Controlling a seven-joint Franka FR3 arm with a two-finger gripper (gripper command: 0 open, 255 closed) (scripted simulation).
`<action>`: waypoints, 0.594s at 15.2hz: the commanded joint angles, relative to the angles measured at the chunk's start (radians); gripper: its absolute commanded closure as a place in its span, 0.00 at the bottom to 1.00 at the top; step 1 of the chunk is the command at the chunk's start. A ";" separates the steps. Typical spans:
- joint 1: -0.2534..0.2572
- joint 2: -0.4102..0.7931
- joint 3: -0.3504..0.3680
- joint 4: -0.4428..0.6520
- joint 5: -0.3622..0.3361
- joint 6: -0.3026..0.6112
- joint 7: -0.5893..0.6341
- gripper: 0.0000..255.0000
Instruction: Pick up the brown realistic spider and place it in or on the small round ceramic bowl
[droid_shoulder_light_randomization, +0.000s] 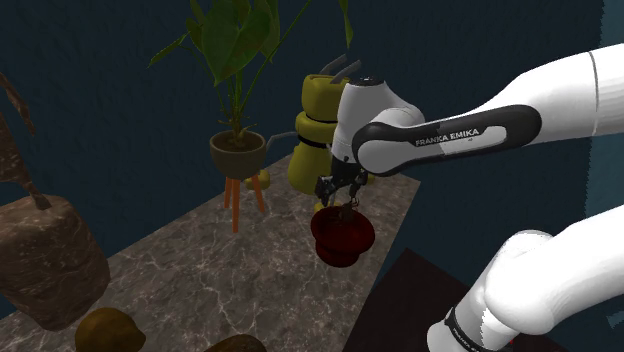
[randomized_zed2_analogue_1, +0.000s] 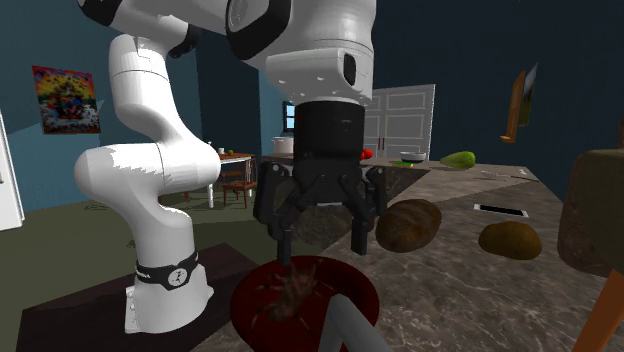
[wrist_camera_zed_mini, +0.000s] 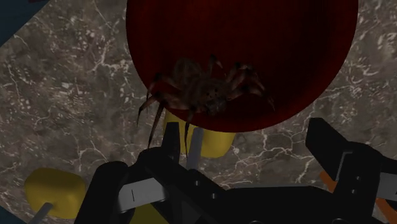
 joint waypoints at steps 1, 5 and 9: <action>0.005 -0.025 -0.001 0.042 0.007 -0.068 -0.004 0.00; 0.007 -0.035 -0.002 0.061 0.010 -0.097 -0.006 0.00; 0.007 -0.034 -0.002 0.061 0.010 -0.097 -0.006 0.00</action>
